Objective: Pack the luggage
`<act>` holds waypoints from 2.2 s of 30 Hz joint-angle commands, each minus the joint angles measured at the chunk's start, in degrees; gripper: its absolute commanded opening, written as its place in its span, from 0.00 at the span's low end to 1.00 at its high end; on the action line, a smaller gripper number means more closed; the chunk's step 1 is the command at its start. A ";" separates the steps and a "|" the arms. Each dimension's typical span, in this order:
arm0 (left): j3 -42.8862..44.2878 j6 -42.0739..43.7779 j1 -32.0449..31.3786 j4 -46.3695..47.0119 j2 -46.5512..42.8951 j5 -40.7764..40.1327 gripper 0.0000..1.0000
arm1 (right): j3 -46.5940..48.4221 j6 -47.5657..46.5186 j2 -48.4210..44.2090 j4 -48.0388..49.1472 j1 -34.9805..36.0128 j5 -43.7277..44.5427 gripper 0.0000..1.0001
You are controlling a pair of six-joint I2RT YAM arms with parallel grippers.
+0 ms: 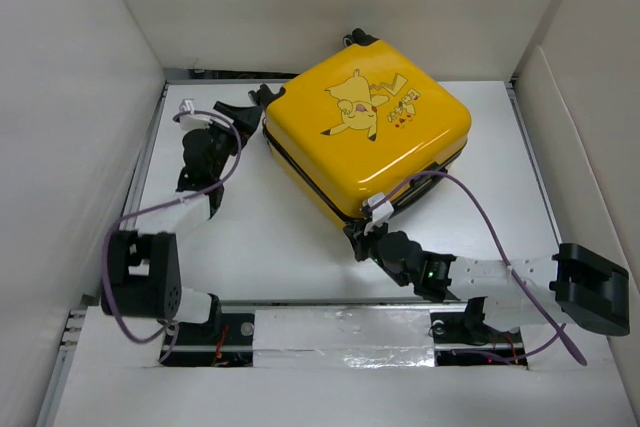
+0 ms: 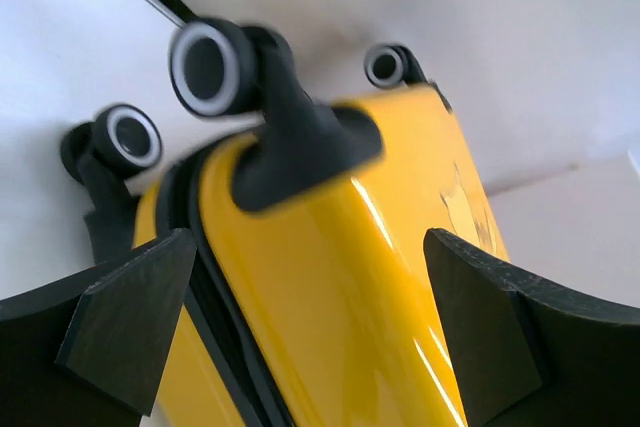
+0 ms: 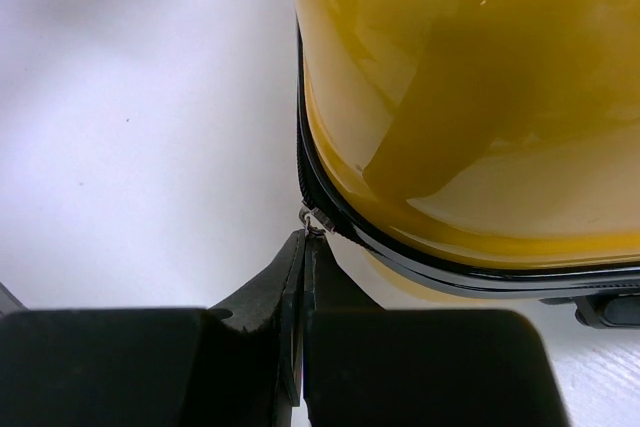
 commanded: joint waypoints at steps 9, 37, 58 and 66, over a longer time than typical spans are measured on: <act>17.85 -6.46 4.76 5.49 19.29 9.57 0.99 | 0.78 0.74 -0.13 4.73 2.99 -8.62 0.00; 43.17 -21.05 3.19 14.10 44.69 16.60 0.60 | 0.95 0.83 1.45 4.64 2.99 -9.50 0.00; 1.28 -21.41 2.84 48.47 28.54 16.25 0.00 | 0.25 -3.57 -14.90 -6.78 -7.20 -18.02 0.00; -18.07 -19.92 -5.05 62.00 20.80 13.80 0.00 | 1.46 1.35 -8.32 -3.70 -5.27 -14.25 0.00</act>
